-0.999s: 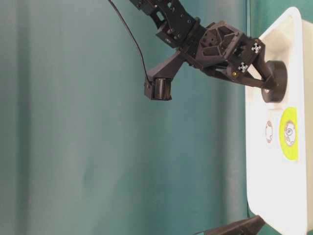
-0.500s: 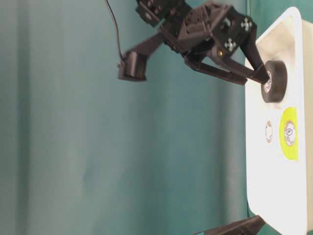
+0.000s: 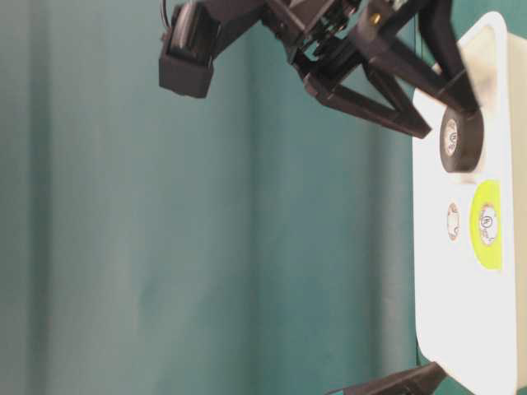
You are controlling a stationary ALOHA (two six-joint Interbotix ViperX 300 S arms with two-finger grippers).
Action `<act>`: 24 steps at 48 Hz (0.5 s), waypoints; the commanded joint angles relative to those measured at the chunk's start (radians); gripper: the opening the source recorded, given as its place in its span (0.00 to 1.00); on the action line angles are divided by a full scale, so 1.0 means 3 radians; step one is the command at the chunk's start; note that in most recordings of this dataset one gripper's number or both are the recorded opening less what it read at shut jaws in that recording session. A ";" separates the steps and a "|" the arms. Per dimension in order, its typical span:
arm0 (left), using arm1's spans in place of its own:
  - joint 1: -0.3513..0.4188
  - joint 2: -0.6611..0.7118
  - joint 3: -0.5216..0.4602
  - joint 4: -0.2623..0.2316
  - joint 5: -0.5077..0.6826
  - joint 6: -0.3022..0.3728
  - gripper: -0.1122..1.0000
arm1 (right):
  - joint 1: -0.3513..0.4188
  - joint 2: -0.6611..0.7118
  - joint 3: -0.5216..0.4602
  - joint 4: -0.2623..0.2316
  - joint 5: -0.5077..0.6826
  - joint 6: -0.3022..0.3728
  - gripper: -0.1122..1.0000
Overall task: Put the tape alternately from left to right into the white case.
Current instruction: 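Release the black roll and lift the right gripper back out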
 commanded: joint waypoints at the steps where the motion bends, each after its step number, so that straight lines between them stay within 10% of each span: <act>1: 0.0000 -0.0056 -0.0036 -0.0005 -0.0015 -0.0005 0.99 | 0.0138 -0.0082 -0.0020 -0.0005 -0.0036 0.0005 0.87; 24: -0.0051 -0.0056 -0.0031 -0.0005 0.0077 -0.0010 0.99 | 0.0378 -0.0077 0.0000 0.0005 -0.0036 0.0005 0.87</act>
